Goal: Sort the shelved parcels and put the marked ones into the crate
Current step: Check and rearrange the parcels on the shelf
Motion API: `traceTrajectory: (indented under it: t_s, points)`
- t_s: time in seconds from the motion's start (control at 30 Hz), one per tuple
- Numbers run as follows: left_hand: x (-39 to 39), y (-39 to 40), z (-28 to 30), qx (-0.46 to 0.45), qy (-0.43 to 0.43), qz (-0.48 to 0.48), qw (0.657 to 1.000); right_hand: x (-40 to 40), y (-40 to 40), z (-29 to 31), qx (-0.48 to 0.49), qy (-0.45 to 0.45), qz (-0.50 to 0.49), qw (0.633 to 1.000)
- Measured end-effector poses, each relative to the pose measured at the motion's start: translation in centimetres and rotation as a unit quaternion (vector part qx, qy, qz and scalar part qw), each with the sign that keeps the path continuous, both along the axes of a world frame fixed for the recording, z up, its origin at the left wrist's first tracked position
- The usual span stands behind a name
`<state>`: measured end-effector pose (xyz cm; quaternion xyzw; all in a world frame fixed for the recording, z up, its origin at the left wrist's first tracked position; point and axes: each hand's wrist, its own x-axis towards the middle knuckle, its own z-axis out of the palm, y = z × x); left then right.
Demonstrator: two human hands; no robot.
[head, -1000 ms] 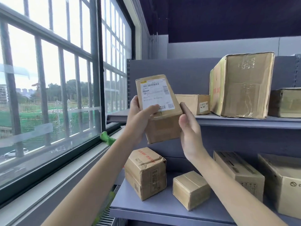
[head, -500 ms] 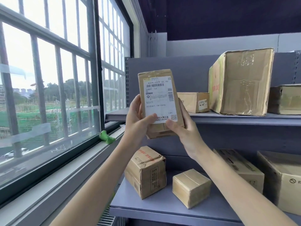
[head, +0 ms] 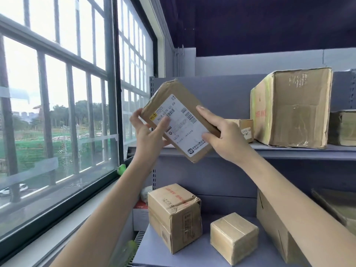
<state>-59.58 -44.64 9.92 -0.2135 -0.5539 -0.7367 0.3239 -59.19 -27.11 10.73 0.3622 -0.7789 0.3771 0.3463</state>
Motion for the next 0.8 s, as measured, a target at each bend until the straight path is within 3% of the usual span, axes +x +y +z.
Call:
traceTrajectory:
  t_s: [0.23, 0.37, 0.47, 0.6, 0.8]
  points:
    - [-4.1, -2.3, -1.5, -0.04, -0.029, 0.097, 0.994, -3.1, -1.7, 1.8, 0.07, 0.039, -0.067, 0.995]
    - [-5.8, -4.5, -1.7, -0.141, -0.044, 0.222, 0.964, -4.8, -2.9, 2.4, 0.082, 0.059, -0.087, 0.991]
    - [-6.9, -6.0, -1.4, -0.177, -0.048, 0.227, 0.956, -6.2, -3.6, 2.1, 0.077, 0.062, -0.099, 0.99]
    - [-8.1, -7.2, -0.9, -0.234, -0.046, 0.212, 0.948, -8.8, -4.1, 0.7, 0.04, 0.091, -0.202, 0.974]
    - [-10.3, -7.2, 0.0, -0.382, -0.008, 0.283, 0.88, -12.0, -3.4, 0.8, 0.072, 0.044, -0.198, 0.977]
